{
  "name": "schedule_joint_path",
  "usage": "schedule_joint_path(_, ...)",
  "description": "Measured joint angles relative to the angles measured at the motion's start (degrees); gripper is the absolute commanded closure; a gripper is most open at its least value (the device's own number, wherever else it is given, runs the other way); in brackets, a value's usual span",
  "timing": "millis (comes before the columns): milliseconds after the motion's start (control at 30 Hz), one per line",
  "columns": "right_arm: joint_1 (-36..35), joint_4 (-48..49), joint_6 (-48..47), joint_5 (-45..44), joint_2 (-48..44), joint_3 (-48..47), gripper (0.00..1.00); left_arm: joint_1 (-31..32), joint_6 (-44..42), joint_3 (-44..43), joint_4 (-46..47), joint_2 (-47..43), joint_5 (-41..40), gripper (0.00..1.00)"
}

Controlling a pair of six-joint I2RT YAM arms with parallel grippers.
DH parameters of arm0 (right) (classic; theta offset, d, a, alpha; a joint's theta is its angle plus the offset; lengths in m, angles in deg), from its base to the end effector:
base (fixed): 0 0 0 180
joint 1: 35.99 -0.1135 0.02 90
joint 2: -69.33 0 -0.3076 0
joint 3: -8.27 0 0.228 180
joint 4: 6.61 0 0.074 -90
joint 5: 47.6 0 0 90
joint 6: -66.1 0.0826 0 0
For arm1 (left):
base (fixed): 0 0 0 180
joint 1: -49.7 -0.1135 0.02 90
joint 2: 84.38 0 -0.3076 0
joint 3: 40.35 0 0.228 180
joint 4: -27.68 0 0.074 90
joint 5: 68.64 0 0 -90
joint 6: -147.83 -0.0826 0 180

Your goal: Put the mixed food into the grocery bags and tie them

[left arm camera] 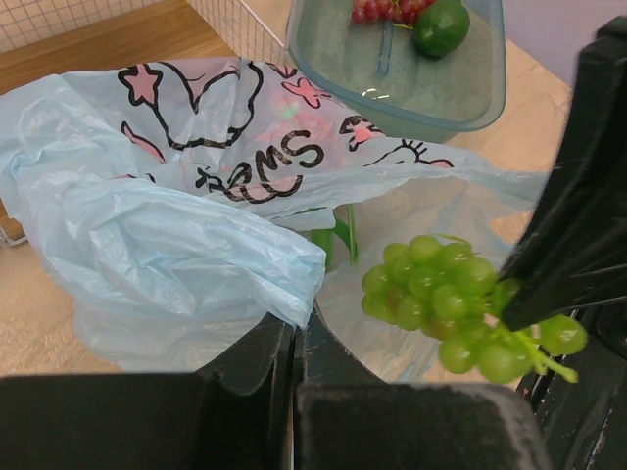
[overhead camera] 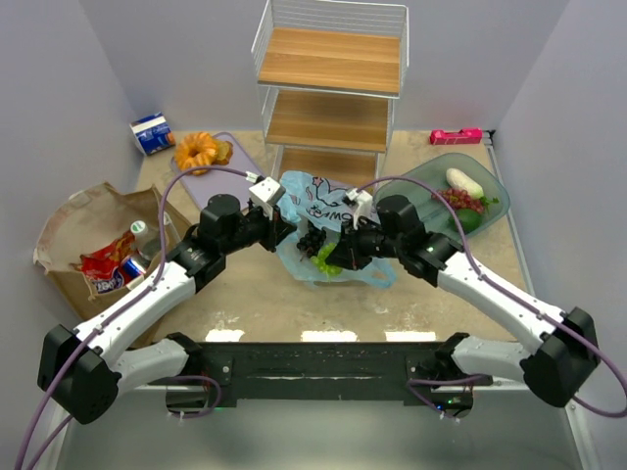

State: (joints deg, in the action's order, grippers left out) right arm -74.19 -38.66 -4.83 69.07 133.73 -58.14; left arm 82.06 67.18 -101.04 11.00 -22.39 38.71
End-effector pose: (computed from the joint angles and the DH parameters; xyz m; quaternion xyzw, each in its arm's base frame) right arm 0.1680 0.1794 0.3249 -0.2537 0.8120 0.4084 0.3310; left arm 0.1970 -0.1540 0.3327 0.2464 0.7659 -0.3209 0.4997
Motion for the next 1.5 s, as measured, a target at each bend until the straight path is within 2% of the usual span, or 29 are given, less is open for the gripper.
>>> schedule_joint_path(133, -2.29, 0.22, 0.44, -9.64, 6.62, -3.06, 1.00, 0.00, 0.00, 0.00, 0.00, -0.02, 0.17, 1.00)
schedule_joint_path(367, -6.62, 3.02, 0.13, -34.53, 16.79, -8.24, 1.00, 0.00, -0.20, 0.00, 0.00, -0.35, 0.20, 1.00)
schedule_joint_path(467, -6.82, 3.61, 0.44, -40.48, 20.68, -9.51, 0.75, 0.00, -0.44, 0.00, 0.00, -0.61, 0.20, 1.00)
schedule_joint_path(500, -6.82, 4.00, 0.63, -42.01, 22.38, -10.23, 0.54, 0.00, -0.55, 0.00, 0.00, -0.70, 0.20, 1.00)
schedule_joint_path(600, -6.80, 4.46, 1.31, -45.05, 27.02, -12.09, 0.26, 0.00, -0.61, 0.00, 0.00, -0.96, 0.20, 1.00)
schedule_joint_path(700, -6.80, 4.26, 1.16, -45.59, 28.98, -12.57, 0.16, 0.00, -0.63, 0.00, 0.00, -1.07, 0.20, 1.00)
schedule_joint_path(767, -6.80, 3.98, 0.85, -45.16, 28.46, -12.57, 0.15, 0.00, -0.63, 0.00, 0.00, -1.09, 0.20, 1.00)
schedule_joint_path(867, -6.80, 3.89, 0.15, -44.04, 25.00, -11.98, 0.20, 0.00, -0.63, 0.00, 0.00, -1.14, 0.22, 1.00)
schedule_joint_path(933, -6.80, 3.91, -0.26, -42.12, 19.78, -10.25, 0.28, 0.00, -0.63, 0.00, 0.00, -1.16, 0.22, 1.00)
schedule_joint_path(1067, -6.32, 2.58, -0.57, -40.17, 5.97, -6.93, 0.37, 0.00, -0.61, 0.00, -0.02, -1.16, 0.24, 1.00)
schedule_joint_path(1133, -2.08, 0.85, -0.57, -37.48, -0.96, -6.91, 0.37, 0.00, -0.59, 0.00, 0.00, -1.16, 0.46, 1.00)
schedule_joint_path(1267, 16.59, -0.61, -0.52, -34.53, -5.75, -7.74, 0.19, 0.00, -0.59, 0.00, 0.00, -1.14, 0.96, 1.00)
schedule_joint_path(1400, 32.00, -2.03, 0.00, -31.74, -1.25, -8.48, 0.06, 0.00, -0.59, 0.00, 0.00, -1.14, 1.20, 1.00)
schedule_joint_path(1500, 42.53, -1.92, 1.60, -27.58, 7.19, -8.39, 0.06, 0.00, -0.59, 0.00, 0.02, -1.16, 1.29, 1.00)
